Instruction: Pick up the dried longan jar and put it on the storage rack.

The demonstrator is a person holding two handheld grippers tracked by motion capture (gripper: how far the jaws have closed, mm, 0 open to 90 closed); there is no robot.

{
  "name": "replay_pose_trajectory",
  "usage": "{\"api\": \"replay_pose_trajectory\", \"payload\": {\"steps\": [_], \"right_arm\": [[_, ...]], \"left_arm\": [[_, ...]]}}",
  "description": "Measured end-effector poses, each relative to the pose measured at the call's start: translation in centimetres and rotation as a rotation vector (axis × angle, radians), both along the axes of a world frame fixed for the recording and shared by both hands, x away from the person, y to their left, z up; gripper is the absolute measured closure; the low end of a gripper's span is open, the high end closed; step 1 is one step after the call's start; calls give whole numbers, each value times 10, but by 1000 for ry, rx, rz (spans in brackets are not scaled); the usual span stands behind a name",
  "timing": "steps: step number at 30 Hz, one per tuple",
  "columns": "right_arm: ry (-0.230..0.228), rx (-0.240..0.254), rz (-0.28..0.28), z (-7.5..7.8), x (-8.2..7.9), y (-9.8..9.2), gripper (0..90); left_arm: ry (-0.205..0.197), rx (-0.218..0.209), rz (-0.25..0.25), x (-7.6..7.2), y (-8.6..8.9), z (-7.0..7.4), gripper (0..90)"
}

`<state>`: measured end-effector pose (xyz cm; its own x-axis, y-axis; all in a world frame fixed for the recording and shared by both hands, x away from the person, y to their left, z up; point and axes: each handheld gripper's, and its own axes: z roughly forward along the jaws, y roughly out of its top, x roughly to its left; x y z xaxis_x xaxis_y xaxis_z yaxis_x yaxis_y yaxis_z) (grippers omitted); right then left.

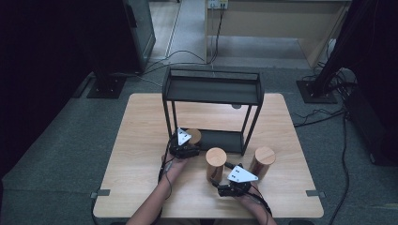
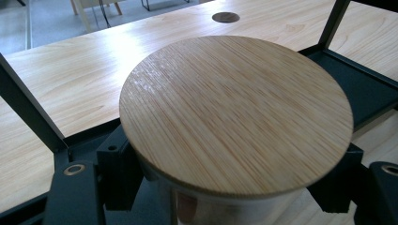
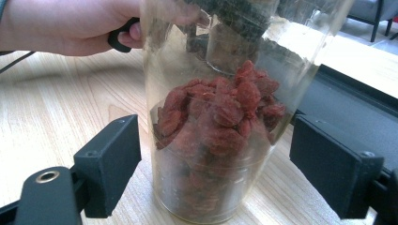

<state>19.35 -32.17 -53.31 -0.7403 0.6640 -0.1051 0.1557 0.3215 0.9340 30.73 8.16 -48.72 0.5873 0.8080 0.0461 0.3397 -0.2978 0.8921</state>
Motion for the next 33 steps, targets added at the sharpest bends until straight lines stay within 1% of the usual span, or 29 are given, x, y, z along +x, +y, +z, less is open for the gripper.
{"api": "replay_pose_trajectory", "payload": {"steps": [4,11,13,20,26,33], "right_arm": [[1,-1,0,0,0,0,164],[3,1,-2,0,0,0,165],[2,1,-2,0,0,0,165],[3,-2,-2,1,0,0,165],[-4,-9,-1,1,0,1,164],[6,1,-2,1,0,0,164]], "left_arm": [[1,3,8,2,-2,1,256],[5,-8,16,7,-4,0,256],[9,-21,22,11,-4,-1,256],[17,-22,25,17,-4,0,256],[16,-24,21,21,-5,0,256],[21,-24,26,29,-7,1,256]]}}
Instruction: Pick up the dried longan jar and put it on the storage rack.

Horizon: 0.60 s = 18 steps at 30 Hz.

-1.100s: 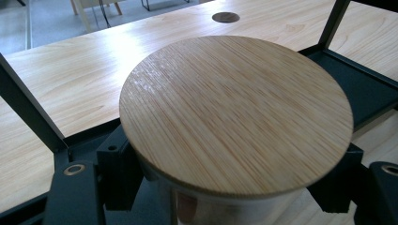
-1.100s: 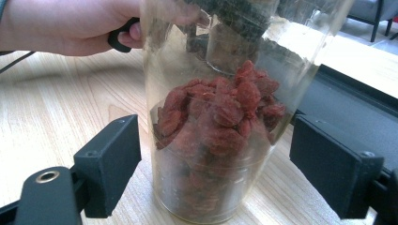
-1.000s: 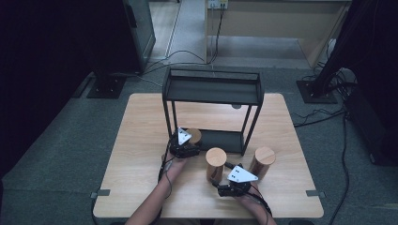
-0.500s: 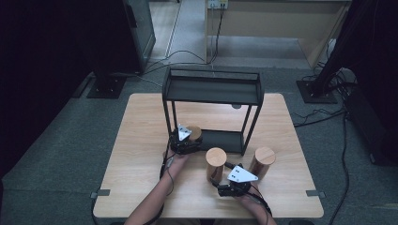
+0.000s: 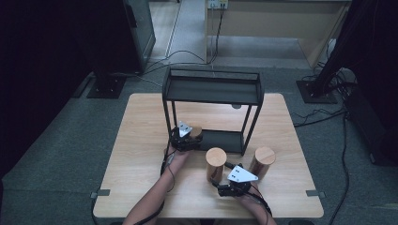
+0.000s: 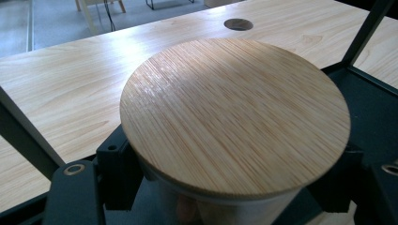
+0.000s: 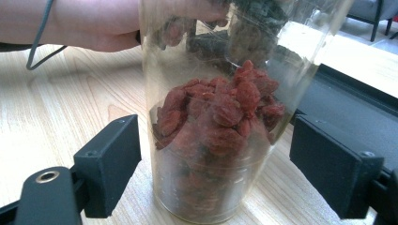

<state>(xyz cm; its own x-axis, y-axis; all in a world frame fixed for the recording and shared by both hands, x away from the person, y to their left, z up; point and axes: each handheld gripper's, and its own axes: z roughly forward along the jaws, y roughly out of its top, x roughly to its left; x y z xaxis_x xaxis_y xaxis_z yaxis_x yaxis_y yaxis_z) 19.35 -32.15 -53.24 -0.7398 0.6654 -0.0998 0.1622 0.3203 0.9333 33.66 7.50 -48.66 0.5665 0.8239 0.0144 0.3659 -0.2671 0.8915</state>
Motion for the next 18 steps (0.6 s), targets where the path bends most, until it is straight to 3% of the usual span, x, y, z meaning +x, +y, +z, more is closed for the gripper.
{"api": "replay_pose_trajectory", "payload": {"steps": [8,18], "right_arm": [[-4,-3,1,0,0,0,165],[-5,-4,0,0,0,1,165]], "left_arm": [[5,-2,1,6,-3,1,255],[13,-1,24,4,-6,1,251]]}}
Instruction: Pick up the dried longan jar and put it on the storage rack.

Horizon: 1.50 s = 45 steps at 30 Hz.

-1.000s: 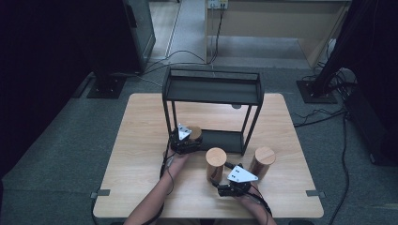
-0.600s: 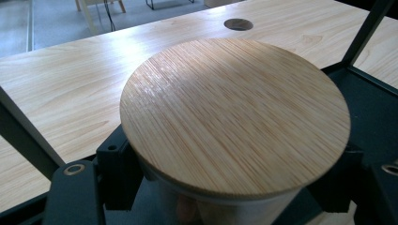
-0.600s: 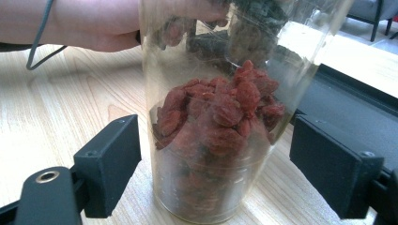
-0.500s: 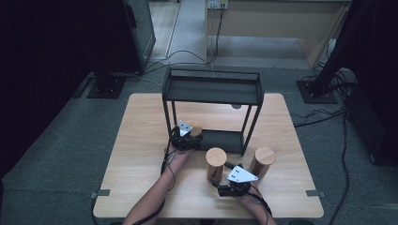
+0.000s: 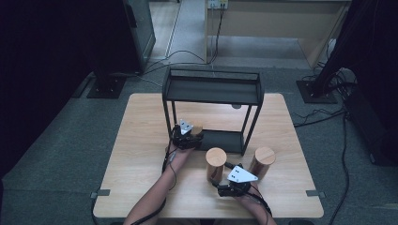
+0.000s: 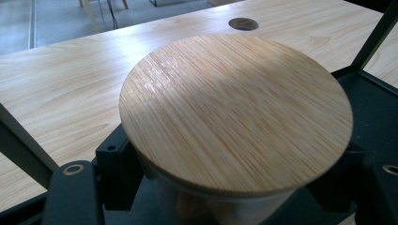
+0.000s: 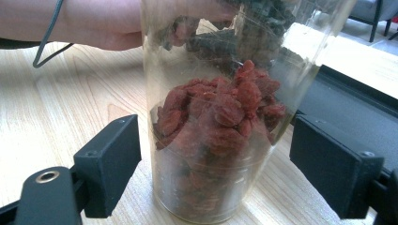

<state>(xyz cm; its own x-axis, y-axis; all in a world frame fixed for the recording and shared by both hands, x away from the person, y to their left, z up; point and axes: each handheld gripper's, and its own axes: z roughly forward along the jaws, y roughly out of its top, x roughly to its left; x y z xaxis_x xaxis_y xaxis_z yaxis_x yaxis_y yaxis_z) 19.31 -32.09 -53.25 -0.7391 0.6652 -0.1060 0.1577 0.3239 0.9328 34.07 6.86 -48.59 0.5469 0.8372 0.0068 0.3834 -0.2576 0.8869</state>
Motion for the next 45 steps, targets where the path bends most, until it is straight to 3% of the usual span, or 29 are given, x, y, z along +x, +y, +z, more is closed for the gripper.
{"api": "replay_pose_trajectory", "payload": {"steps": [4,14,24,45], "right_arm": [[1,-1,1,0,0,0,164],[-3,-10,3,1,0,1,165],[-3,-9,3,1,0,1,165],[-7,3,2,-1,0,-1,165]], "left_arm": [[3,-11,11,-3,-1,0,210],[8,-45,18,-11,3,-4,210],[0,-12,23,-18,1,-1,210],[0,-17,-2,-33,5,-6,210]]}}
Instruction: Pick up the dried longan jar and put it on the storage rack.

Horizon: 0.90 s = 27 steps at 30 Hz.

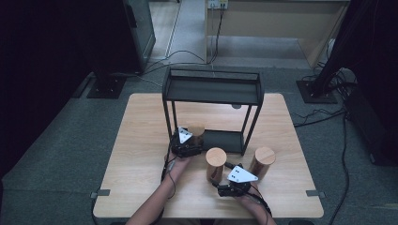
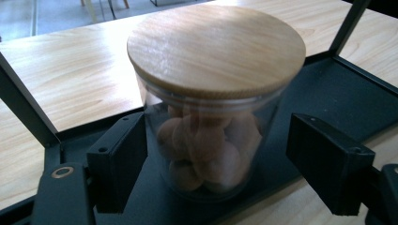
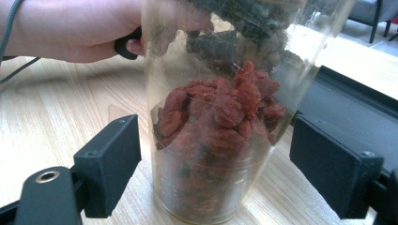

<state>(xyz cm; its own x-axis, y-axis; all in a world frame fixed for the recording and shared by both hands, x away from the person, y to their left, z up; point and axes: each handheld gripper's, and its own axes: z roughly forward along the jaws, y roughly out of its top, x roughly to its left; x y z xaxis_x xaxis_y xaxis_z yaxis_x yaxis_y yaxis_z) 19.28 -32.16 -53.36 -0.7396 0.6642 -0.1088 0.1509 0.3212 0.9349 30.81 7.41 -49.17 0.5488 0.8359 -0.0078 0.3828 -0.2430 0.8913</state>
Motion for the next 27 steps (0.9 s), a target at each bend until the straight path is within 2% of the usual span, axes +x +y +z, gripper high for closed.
{"api": "replay_pose_trajectory", "payload": {"steps": [10,12,27], "right_arm": [[-5,-2,1,0,-1,0,165],[-10,-7,2,0,-1,1,165],[-20,-13,1,-1,-2,2,165]], "left_arm": [[-14,6,-17,-10,4,-1,210],[-19,-6,-21,-13,5,-1,210],[-32,23,-25,-29,12,-4,210]]}}
